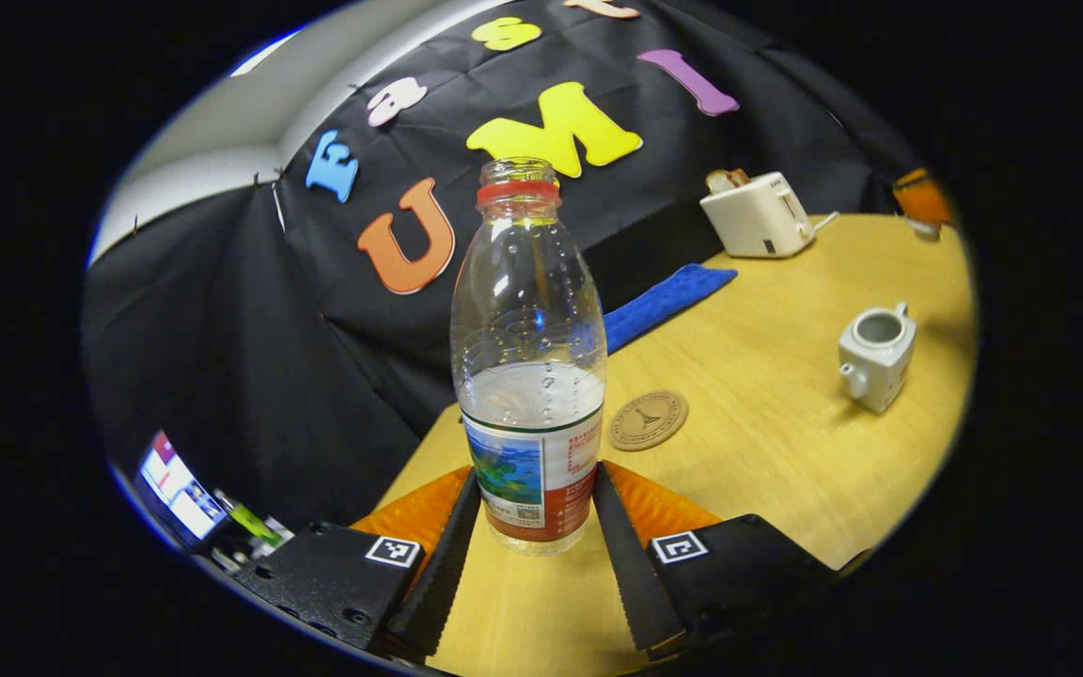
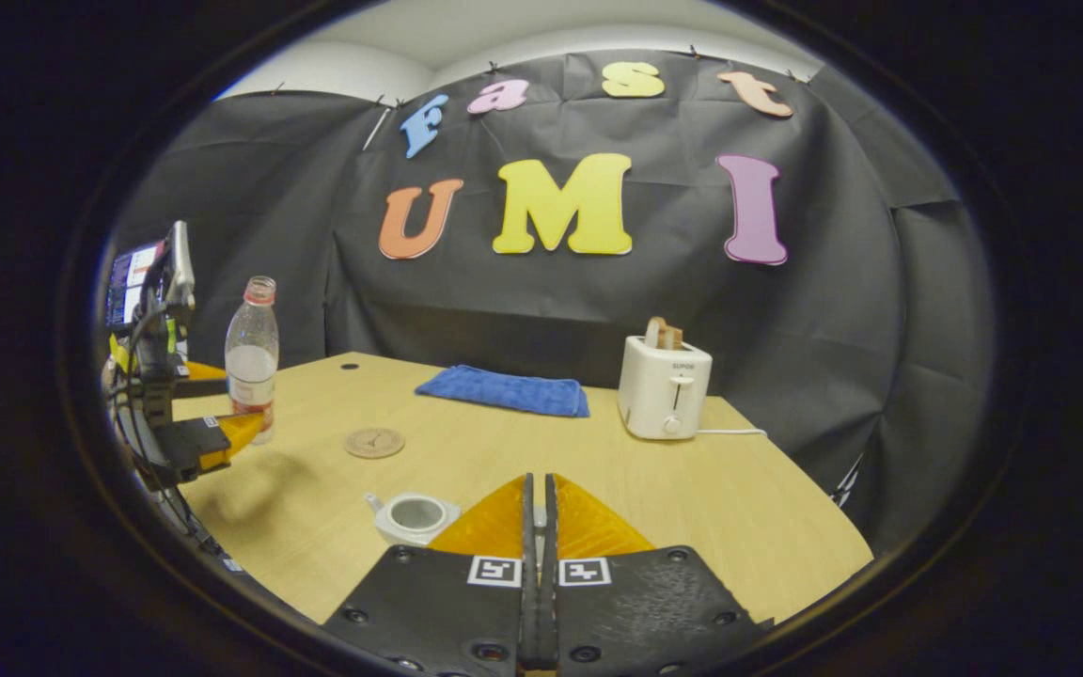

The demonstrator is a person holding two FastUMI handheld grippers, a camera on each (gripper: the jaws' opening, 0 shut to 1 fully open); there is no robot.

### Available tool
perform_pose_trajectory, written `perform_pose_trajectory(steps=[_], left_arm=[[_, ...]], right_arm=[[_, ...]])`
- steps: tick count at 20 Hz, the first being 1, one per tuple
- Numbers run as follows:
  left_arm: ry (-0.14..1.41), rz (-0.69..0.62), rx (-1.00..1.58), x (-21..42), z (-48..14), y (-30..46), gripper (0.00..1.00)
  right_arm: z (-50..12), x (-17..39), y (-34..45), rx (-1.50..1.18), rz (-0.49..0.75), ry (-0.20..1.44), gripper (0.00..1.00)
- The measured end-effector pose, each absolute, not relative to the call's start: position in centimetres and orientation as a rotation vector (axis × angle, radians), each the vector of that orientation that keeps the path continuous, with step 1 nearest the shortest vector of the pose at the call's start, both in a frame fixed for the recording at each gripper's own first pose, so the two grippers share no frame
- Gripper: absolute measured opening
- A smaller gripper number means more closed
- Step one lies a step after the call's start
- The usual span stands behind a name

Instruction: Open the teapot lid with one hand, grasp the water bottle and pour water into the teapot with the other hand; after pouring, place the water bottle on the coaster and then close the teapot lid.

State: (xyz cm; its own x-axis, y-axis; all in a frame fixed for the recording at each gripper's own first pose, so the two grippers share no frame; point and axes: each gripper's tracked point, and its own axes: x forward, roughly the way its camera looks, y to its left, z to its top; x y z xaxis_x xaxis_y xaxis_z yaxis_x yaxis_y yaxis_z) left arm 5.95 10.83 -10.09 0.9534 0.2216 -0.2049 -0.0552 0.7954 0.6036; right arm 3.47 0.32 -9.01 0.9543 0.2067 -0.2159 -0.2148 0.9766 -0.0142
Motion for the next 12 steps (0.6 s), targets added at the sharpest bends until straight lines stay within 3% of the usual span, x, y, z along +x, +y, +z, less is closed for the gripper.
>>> perform_pose_trajectory(steps=[12], left_arm=[[0.286,0.102,1.245,6.5,-10.9,9.3,0.74]], right_arm=[[-10.3,2.2,-1.3,-0.020,0.238,0.237,0.00]])
